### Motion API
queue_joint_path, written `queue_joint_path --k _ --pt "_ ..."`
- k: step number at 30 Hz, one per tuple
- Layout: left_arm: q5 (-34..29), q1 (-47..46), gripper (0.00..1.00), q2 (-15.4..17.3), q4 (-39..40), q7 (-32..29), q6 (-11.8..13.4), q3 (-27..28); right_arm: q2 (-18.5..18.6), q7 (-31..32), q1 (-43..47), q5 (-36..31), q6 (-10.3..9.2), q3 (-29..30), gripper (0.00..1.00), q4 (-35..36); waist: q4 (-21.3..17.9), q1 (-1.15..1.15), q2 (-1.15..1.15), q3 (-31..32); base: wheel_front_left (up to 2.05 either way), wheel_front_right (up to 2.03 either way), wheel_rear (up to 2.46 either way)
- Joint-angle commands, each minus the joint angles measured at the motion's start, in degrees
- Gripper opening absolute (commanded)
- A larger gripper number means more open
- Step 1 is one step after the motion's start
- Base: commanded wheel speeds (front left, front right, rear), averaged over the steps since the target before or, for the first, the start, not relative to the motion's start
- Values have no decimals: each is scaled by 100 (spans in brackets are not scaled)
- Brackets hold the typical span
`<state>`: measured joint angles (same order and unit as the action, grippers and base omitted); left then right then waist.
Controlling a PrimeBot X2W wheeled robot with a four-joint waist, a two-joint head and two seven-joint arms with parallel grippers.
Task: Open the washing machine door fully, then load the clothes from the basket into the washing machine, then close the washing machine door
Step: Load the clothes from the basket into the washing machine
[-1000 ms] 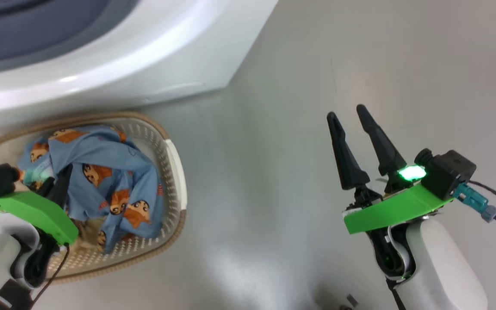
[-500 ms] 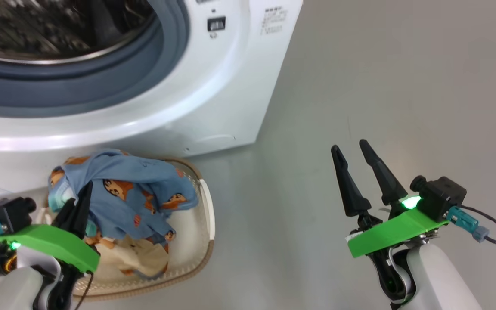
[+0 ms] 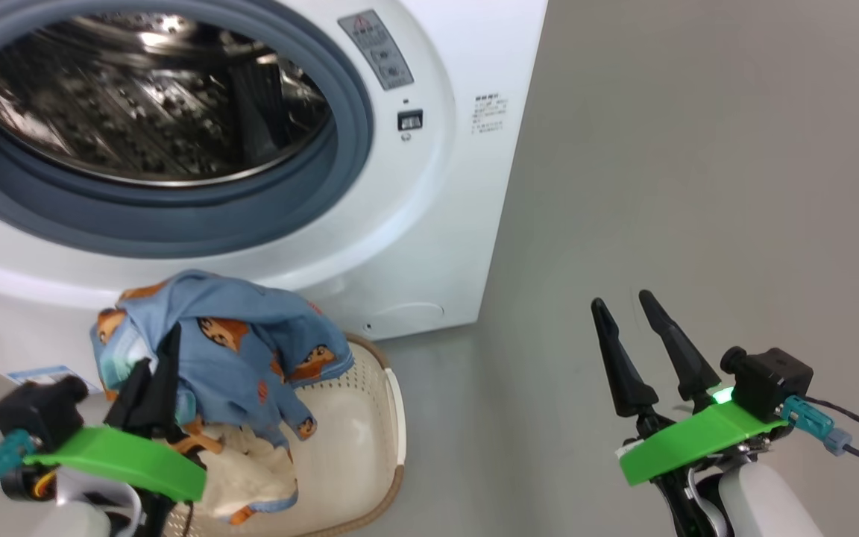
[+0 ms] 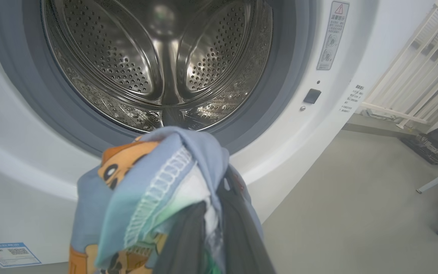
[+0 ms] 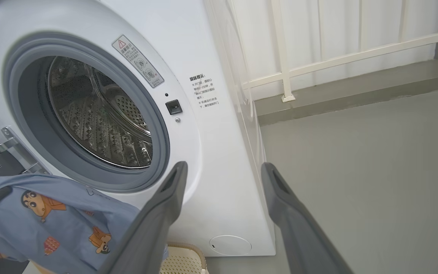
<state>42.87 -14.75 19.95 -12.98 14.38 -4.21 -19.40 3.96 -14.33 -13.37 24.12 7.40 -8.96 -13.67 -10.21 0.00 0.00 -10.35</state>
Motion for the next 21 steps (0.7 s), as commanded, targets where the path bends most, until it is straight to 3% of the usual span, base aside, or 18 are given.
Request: queue_joint_path --k 1,13,21 --pt "-179 31 0 115 286 62 89 265 38 -67 61 -1 9 -131 100 119 106 0 0 304 0 0 0" --pt "-830 385 0 10 1084 62 577 432 329 -67 255 116 9 -102 100 157 194 0 0 674 0 0 0" --pt "-882 465 0 -27 1234 62 658 569 407 -67 306 111 9 -50 100 193 221 0 0 696 0 0 0"
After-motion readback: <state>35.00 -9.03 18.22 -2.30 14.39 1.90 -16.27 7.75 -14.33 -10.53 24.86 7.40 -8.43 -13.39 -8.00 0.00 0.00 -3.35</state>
